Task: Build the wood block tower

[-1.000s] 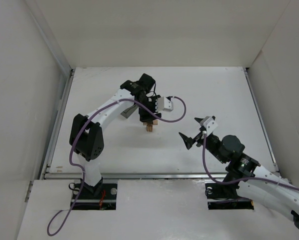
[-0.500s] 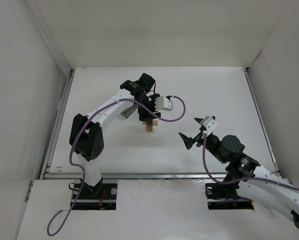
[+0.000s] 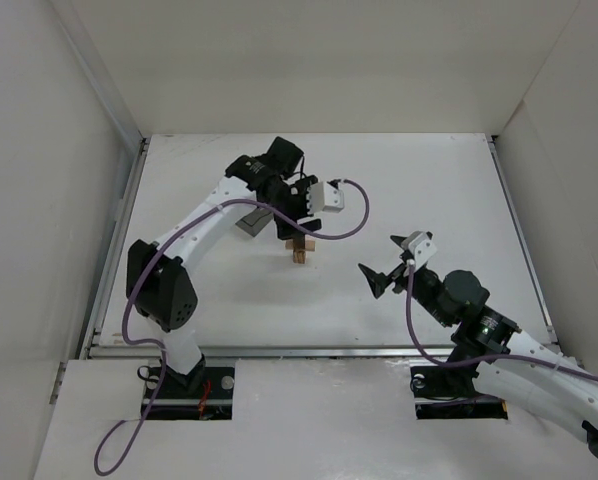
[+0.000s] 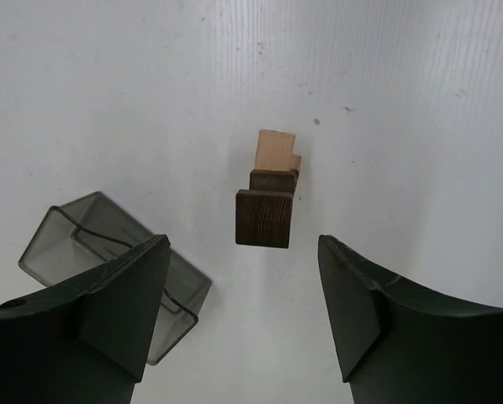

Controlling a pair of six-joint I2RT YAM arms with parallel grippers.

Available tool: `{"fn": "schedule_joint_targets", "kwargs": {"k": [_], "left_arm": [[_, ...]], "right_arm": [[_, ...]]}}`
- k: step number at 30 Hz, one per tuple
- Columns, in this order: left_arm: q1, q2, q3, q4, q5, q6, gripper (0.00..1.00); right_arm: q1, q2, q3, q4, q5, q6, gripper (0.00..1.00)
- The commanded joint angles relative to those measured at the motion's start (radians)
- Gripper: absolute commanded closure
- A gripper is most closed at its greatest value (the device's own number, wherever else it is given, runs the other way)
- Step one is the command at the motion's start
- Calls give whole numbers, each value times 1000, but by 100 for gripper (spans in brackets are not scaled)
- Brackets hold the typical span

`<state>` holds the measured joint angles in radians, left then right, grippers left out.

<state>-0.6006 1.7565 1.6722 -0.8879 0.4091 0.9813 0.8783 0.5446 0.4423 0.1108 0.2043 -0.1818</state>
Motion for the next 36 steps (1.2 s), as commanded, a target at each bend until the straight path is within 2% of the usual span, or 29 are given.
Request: {"fn": "schedule_joint_targets", "kwargs": {"k": [1,3,4,5,6,8,9,12,13,15,17,20,26,31,36], "left_arm": [[27,-110,60,29,71,-105,32],[82,-144,60,163,71,-212,32],[105,-159,60,211,54,-348,32],[152,-181,60,255,33,-419,31],[177,-190,60,294,-30,-487,31],[228,-202,37,386,-119,-673,28],[275,-216,28,411,-213,-725,25],[358,-242,-37,500,-378,-892,17],[376,-256,-54,515,-486,-918,12],[410,-267,-89,535,-547,-951,11],[447,-279,-110,535,-556,-960,11],[458,-301,-144,535,-582,-969,10],[458,-310,-163,535,-582,-978,10],[458,-310,-163,535,-573,-978,10],[458,-310,-163,535,-563,-978,10]], "right_arm": [[5,-3,52,1,78,47,0],[5,6,52,1,223,119,0],[5,15,64,-9,289,149,0],[5,27,76,-19,367,186,0],[5,28,76,-46,527,267,0],[5,51,110,-88,657,318,0],[5,51,122,-117,770,368,0],[-15,69,188,-308,994,514,0],[-25,78,205,-432,1030,610,0],[-38,87,245,-525,1063,666,0],[-47,87,263,-562,1032,676,0],[-47,87,283,-545,959,645,0],[-47,172,346,-557,958,636,0],[-47,253,429,-629,958,686,0],[-47,284,447,-629,958,715,0]]}}
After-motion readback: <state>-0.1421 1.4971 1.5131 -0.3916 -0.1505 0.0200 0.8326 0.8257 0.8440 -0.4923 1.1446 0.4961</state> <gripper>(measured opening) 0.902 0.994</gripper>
